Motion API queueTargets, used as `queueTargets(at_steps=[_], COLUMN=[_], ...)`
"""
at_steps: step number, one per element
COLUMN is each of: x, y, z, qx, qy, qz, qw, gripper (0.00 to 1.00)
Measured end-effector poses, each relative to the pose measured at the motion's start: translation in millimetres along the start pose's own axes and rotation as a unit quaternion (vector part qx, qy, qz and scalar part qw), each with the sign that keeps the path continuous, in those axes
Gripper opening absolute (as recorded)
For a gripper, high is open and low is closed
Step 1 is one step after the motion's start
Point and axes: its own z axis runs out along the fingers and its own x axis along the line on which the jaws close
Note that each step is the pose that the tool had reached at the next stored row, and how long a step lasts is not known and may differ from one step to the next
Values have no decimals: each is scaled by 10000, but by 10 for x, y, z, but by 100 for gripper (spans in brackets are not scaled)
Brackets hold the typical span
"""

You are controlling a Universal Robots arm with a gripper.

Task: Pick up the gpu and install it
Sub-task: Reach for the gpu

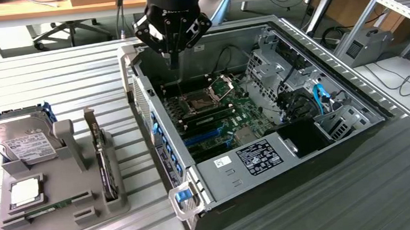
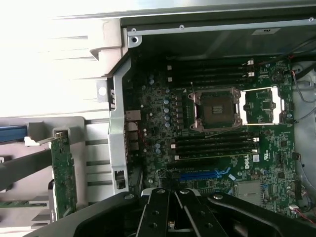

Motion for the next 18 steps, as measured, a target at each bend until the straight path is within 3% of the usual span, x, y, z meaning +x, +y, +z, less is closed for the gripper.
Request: queueTargets(at_steps=[18], x=[65], y=[-5], z=[-2], qx=[0], qy=[0], qz=[0], qw=[10000], gripper=[11])
